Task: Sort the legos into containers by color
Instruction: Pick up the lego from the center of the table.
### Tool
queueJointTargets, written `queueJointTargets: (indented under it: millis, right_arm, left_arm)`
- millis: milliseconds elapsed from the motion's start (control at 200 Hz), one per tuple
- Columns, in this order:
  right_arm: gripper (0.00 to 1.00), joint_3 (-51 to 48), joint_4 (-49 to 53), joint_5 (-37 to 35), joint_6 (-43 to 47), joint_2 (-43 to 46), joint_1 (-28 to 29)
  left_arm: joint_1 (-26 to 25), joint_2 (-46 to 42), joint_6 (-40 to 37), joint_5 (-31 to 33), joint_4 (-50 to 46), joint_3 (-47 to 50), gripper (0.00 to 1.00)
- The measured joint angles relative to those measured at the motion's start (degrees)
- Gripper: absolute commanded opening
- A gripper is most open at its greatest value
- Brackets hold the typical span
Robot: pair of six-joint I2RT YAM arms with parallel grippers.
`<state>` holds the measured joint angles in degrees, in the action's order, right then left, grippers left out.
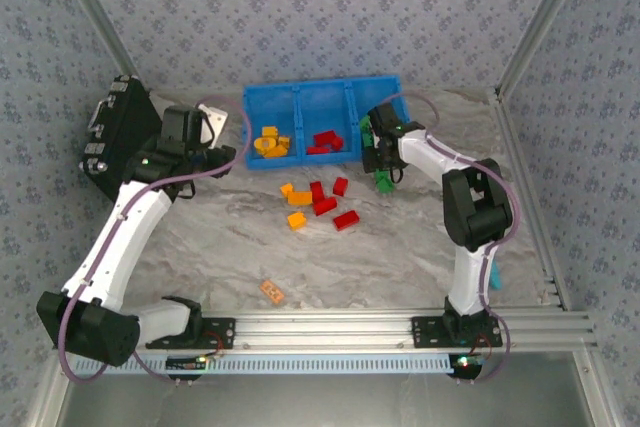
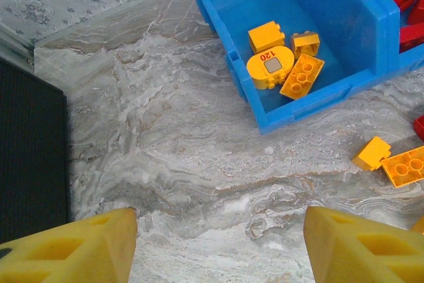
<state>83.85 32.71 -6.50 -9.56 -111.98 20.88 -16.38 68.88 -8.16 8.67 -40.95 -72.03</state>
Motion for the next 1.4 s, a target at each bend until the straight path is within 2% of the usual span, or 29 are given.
queueJointTargets:
  millis: [455,790,965,1215,1400]
  right_arm:
    - [0.56,1.92,1.01,-0.39,-0.48,-4.74,-0.52]
    - [0.38,3.02,1.44,-0.37,-1.68,-7.15,-0.52]
    - [0.33,3.10,1.81,-0.39,-1.53,-7.28,-0.57]
    - [0.31,3.37,5.73,-0.46,-1.55,-2.54,-0.57]
    - [0.31,8.83,8.39,-1.27,-1.53,2.29,-0.50]
  left_arm:
    - [-0.02,0.00,-0.02,-0.28,-0.33,0.02,0.67]
    - [-0.02,0.00,-0.28,-0.28,-0.92,0.33,0.67]
    - [-0.02,0.00,-0.39,-0.26,-0.90,0.33,0.67]
    - [-0.02,0.00,-0.42,-0.50,-0.87,0.59,0.68]
    - [-0.02,0.02,-0.39,-3.54,-0.68,0.74,0.68]
